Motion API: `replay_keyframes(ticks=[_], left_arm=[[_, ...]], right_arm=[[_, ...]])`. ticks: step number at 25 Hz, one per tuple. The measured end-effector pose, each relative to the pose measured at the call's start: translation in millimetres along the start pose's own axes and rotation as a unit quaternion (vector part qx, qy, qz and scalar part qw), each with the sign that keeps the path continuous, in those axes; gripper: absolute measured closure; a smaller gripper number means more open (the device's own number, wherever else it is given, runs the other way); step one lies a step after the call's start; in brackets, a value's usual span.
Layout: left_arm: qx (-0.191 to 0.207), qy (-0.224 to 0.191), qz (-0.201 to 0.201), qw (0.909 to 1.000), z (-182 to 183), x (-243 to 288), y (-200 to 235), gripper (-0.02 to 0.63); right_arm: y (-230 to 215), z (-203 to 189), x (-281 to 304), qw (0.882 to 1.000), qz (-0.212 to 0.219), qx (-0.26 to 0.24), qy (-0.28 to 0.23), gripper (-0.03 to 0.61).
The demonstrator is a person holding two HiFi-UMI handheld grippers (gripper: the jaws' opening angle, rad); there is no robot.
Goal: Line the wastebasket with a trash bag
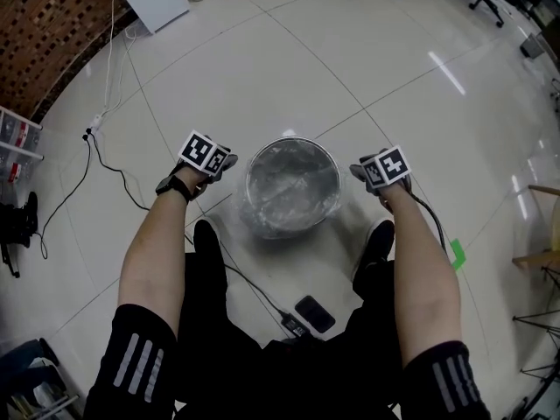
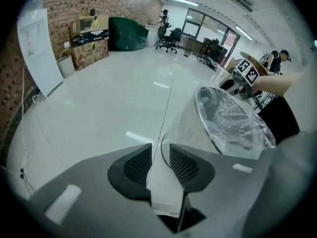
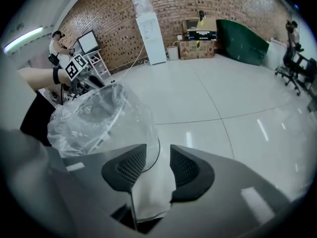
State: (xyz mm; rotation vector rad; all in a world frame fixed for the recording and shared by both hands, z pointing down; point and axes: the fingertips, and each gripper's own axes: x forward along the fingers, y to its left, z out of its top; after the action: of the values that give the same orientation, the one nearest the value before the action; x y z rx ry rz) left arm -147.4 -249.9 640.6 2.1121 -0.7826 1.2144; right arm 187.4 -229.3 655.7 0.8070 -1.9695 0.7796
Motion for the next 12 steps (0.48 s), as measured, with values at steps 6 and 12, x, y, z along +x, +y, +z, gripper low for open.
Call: replay_keyframes(ticks=[6,12], left_arm=[[0.045,-0.025,0.013,0.9986,7,-52,-38,0.508],[0.107,0.011,-0.010,0.9942,-39,-84,-92,0.500]], right_arm=[[26,17,-60,0.999,-0.001,-0.041,-0.032,0.417],[81,2,-88,0.996,0.069,0.010,-0.050,0.397]])
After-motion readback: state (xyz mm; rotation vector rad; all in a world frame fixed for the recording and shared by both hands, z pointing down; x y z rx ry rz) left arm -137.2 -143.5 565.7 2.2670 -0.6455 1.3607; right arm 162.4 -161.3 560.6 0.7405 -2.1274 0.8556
